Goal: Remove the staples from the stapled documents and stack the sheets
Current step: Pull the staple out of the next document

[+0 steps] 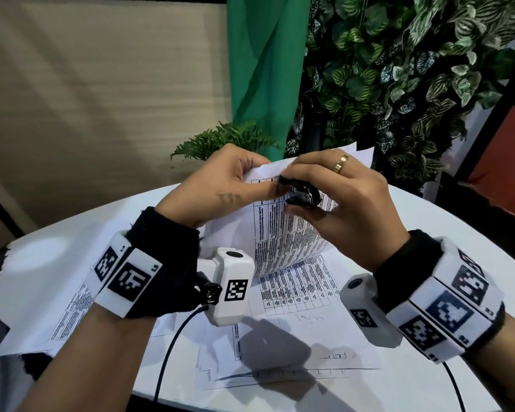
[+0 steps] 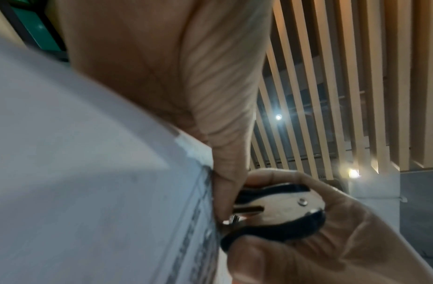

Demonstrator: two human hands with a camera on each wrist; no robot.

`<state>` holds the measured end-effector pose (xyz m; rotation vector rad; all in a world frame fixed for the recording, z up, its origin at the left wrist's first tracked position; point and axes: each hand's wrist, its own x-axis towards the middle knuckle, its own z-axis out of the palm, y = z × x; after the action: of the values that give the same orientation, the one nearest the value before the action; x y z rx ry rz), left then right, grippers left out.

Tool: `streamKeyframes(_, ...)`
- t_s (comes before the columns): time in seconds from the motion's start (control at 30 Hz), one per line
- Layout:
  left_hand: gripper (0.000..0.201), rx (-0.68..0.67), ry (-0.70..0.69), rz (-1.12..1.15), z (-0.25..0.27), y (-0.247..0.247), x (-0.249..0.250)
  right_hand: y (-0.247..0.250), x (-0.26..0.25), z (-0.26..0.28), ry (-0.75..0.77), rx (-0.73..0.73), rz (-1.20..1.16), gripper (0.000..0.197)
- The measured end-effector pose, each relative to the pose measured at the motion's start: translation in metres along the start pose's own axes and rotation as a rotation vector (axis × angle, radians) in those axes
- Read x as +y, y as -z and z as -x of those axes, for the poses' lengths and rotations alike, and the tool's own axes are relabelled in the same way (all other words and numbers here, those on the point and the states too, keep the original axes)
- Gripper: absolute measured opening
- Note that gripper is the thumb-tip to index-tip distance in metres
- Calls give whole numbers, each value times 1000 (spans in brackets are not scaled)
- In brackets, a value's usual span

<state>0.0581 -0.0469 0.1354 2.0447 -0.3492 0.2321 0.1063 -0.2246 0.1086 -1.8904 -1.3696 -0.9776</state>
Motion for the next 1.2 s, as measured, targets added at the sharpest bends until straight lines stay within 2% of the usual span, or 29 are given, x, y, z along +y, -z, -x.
streamKeyframes(0.17, 26, -25, 6, 43, 0, 2, -1, 0, 0, -3, 52, -21, 13, 24)
streamKeyframes(0.3, 19, -49, 15, 89, 1, 2, -2, 1, 0, -5, 33, -20, -4, 25)
streamKeyframes(0.5, 15, -46, 12, 202, 0, 0, -4, 4, 1, -3, -110, 20, -211, 27)
streamKeyframes(0.63, 29, -7, 14, 248, 0, -1, -6, 6, 2, 0, -246, 53, -424, 32)
streamKeyframes(0.77, 29, 17, 7, 249, 0, -2, -4, 5, 4, 2, -320, 59, -587, 33)
streamKeyframes(0.83, 30, 31, 4, 235, 0, -3, -4, 5, 4, 1, -352, 59, -652, 34)
streamKeyframes(1.0, 14, 90, 0, 195, -1, -8, -3, 5, 3, 3, -459, 78, -823, 35)
streamKeyframes(1.1, 12, 146, -31, 53, -3, -12, -4, 2, 0, 5, -492, 108, -795, 34)
streamKeyframes(1.2, 14, 260, -43, -146, -4, -11, -9, 7, -3, 5, -532, 173, -764, 31)
